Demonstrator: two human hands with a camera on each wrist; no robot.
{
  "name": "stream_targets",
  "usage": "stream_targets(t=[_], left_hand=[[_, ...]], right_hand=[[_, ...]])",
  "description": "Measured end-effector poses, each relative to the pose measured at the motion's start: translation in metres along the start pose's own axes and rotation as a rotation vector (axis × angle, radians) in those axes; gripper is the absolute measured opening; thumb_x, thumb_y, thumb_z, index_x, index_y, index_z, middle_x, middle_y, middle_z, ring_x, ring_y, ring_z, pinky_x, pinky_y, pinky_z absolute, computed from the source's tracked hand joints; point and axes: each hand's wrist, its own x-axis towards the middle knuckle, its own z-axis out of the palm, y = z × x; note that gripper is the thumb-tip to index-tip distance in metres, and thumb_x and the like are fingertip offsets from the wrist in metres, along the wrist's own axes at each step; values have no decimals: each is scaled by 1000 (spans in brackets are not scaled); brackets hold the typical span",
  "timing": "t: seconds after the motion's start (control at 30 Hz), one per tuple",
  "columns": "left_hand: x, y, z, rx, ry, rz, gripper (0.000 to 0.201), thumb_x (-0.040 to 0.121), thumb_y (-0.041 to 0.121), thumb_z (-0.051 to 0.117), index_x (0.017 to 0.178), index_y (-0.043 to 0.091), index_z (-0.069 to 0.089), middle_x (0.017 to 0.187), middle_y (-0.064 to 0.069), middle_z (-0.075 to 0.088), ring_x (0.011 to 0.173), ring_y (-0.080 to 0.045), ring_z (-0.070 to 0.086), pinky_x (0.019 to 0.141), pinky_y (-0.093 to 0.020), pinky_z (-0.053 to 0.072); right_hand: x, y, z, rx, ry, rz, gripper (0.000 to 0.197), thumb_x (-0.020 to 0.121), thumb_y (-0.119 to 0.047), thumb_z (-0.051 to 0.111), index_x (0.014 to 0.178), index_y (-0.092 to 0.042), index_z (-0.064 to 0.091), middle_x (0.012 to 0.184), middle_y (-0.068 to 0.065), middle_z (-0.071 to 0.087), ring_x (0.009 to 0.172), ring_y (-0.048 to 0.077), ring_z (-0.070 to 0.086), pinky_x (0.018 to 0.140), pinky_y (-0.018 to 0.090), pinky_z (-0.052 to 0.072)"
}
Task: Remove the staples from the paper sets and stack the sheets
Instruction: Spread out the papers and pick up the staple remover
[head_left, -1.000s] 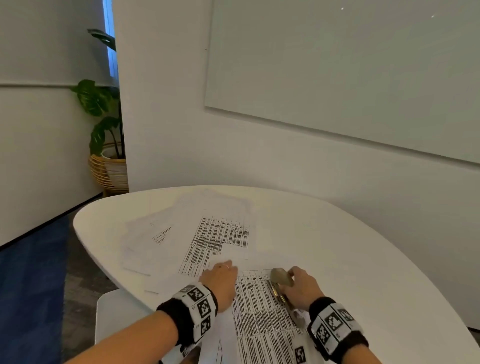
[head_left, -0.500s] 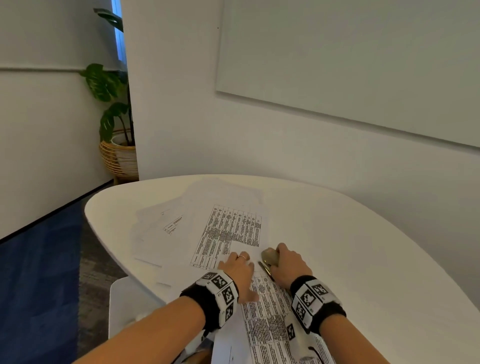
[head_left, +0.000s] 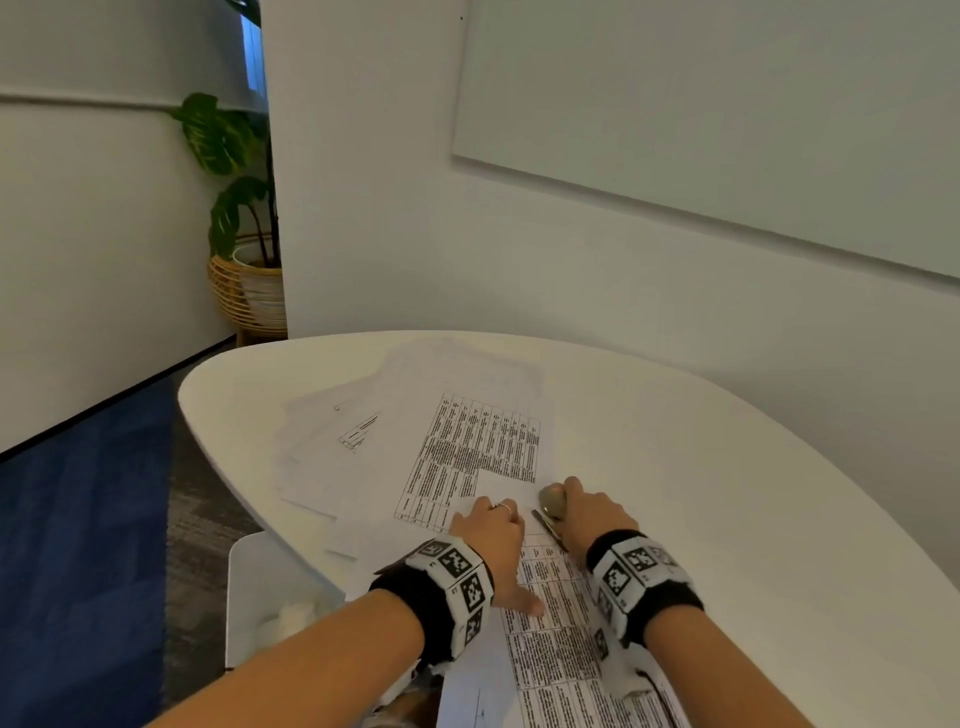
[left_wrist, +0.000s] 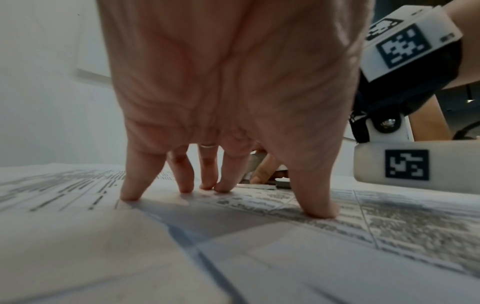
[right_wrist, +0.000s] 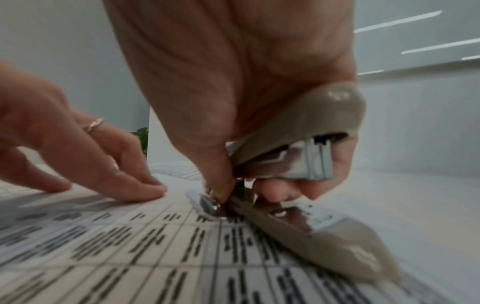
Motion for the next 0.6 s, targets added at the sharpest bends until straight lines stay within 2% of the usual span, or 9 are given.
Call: stream_targets(t=[0.13, 0.3, 0.4, 0.43, 0.53, 0.6], left_hand=[[0, -1, -1, -7, -15, -3, 93, 71, 69, 63, 138, 7, 41, 143, -7, 33, 127, -29, 30, 104, -50, 34], [-1, -2, 0, -22, -22, -4, 99, 65, 73, 66, 138, 9, 43, 144, -5, 34, 128, -27, 30, 108, -49, 32], [-1, -2, -1, -18, -25, -4, 99, 64, 74, 66, 136, 10, 45, 144, -4, 35, 128, -27, 30, 108, -49, 32], [-1, -2, -2, -16, -29, -3, 99, 64, 74, 66, 136, 10, 45, 145, -4, 34, 129, -28, 30, 108, -49, 32], [-1, -2, -2, 1, -34, 5, 101, 65, 74, 65, 138, 8, 43, 146, -5, 33, 129, -29, 31, 107, -50, 33], [-1, -2, -2, 9, -34, 8, 102, 66, 74, 64, 139, 8, 41, 148, -6, 31, 129, -29, 30, 106, -50, 34]], right_hand=[[6, 4, 3, -84, -23, -30, 29, 94, -25, 42, 122, -19, 37, 108, 9, 62, 96, 27, 61, 79, 35, 47], [-1, -9, 12, 10, 37, 27, 21, 96, -19, 38, 115, -11, 42, 115, 9, 58, 104, 27, 58, 78, 33, 41], [-1, -13, 13, 39, 54, 11, 12, 97, -21, 36, 103, -14, 44, 115, 9, 58, 104, 28, 58, 78, 33, 40], [0, -13, 13, 44, 64, 22, 13, 97, -23, 36, 104, -14, 43, 113, 9, 60, 103, 27, 59, 76, 32, 39], [7, -9, 14, -107, 78, -8, 26, 98, -24, 37, 122, -14, 38, 114, 8, 60, 101, 27, 60, 77, 34, 43], [12, -4, 15, -155, 97, -48, 29, 98, -25, 38, 126, -16, 36, 113, 8, 60, 100, 28, 60, 78, 35, 45]])
